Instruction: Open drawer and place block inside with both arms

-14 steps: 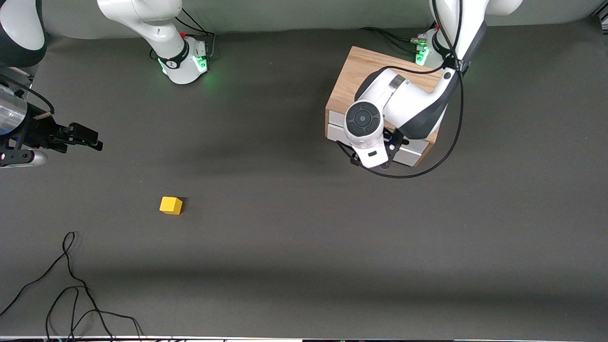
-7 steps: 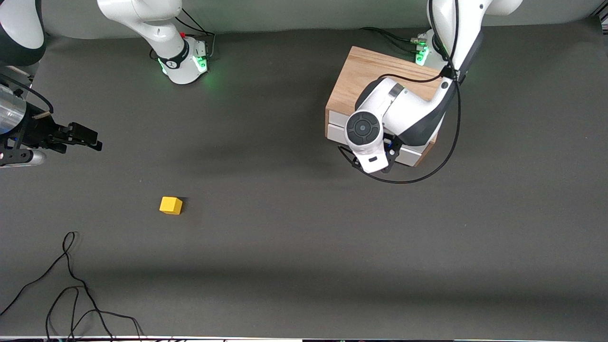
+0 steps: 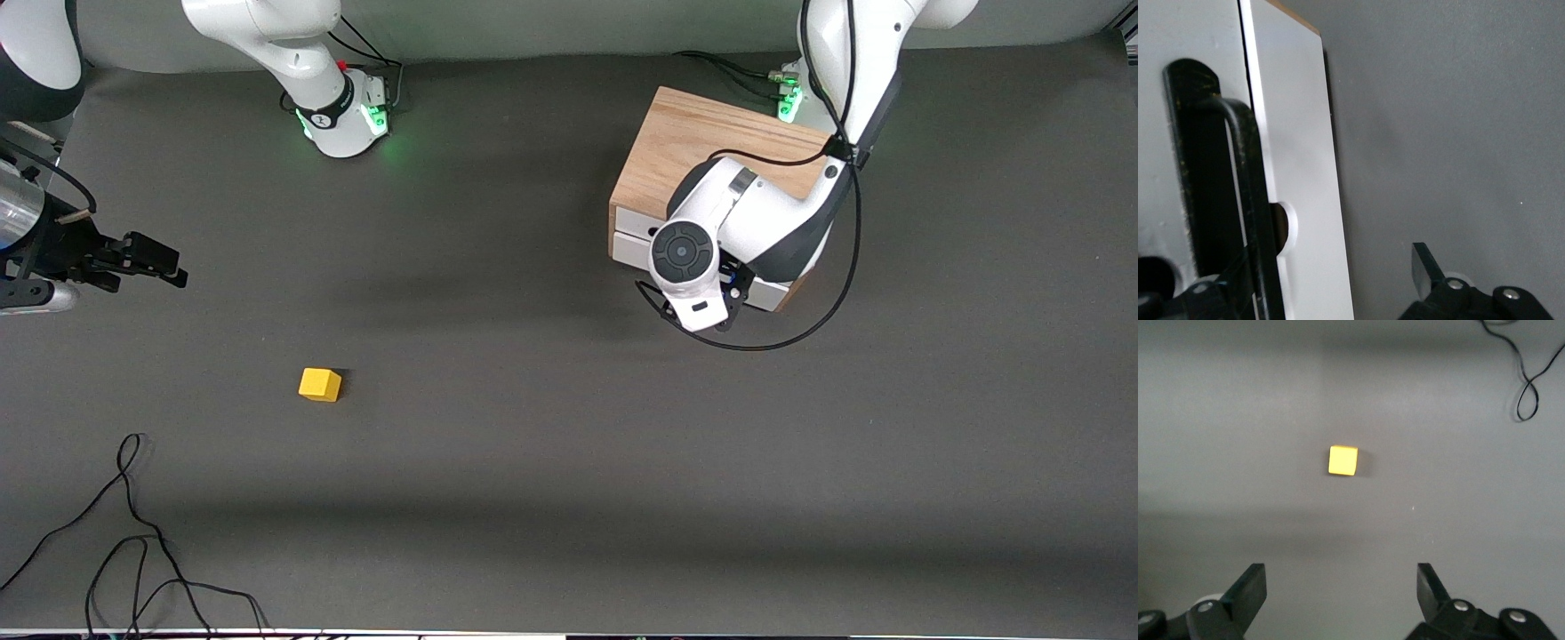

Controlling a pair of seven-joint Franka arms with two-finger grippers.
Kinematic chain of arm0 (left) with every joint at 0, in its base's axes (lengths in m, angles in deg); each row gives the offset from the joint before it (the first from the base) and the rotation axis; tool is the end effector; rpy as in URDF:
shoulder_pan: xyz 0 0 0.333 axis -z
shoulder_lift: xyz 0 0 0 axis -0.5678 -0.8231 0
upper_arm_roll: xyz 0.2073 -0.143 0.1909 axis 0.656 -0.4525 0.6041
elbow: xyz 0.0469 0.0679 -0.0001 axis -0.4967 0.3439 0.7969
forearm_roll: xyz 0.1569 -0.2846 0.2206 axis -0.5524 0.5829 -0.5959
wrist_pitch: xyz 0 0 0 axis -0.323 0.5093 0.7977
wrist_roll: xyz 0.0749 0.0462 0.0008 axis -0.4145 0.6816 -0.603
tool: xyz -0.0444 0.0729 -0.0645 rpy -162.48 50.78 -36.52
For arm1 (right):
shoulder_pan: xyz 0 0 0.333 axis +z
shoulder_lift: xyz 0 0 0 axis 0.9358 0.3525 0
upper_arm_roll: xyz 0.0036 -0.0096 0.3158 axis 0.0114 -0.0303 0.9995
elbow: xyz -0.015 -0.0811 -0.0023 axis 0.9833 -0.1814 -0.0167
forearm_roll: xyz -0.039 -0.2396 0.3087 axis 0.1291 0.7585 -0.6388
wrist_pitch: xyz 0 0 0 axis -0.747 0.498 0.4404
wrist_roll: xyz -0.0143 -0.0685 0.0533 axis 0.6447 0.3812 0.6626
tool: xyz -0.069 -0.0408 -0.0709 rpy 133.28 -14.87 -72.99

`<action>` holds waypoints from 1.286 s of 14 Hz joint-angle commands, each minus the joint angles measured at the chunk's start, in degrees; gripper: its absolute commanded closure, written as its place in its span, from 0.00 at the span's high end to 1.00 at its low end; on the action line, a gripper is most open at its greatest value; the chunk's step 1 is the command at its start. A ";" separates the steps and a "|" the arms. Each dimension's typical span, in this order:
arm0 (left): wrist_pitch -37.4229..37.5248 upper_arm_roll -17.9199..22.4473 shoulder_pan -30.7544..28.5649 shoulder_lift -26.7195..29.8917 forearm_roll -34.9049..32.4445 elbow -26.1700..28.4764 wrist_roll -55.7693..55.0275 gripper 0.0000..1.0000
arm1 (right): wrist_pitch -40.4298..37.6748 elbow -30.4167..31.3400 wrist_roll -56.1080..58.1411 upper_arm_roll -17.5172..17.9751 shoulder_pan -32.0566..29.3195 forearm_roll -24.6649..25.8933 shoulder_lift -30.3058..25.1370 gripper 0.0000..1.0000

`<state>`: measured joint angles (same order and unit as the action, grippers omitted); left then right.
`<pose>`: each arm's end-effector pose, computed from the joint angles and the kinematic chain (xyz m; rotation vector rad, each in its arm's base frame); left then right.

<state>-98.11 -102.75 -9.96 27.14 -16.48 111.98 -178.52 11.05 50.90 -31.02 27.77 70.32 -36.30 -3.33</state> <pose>0.4919 -0.3617 0.2850 -2.4108 -1.4839 0.2471 0.5538 -0.0191 0.5714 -3.0947 -0.0050 -0.0034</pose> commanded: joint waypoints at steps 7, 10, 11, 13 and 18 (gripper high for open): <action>-2.19 0.07 -1.17 -0.67 -1.34 -1.69 0.78 1.00 | 0.92 -0.03 -0.91 0.61 0.27 1.23 -0.46 1.00; -3.07 0.07 -1.52 -1.20 -1.34 -3.09 0.78 1.00 | 0.92 0.15 -0.91 0.61 0.27 1.31 -0.46 1.00; -3.07 0.15 -1.52 -1.72 -1.43 -4.05 0.78 1.00 | 0.92 0.15 -0.91 0.61 0.27 1.49 -0.37 1.00; -3.07 0.15 -1.52 -3.48 -1.87 -6.51 0.78 1.00 | 1.00 0.15 -0.99 0.70 0.36 2.45 -0.20 1.00; -3.16 0.07 -1.44 -7.00 -2.31 -11.61 0.78 1.00 | 0.92 0.33 -0.91 0.70 0.36 2.46 -0.28 1.00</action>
<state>-100.99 -102.69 -11.52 22.95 -17.61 104.49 -178.29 11.75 51.02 -31.02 28.32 70.36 -35.32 -3.24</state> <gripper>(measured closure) 0.000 0.000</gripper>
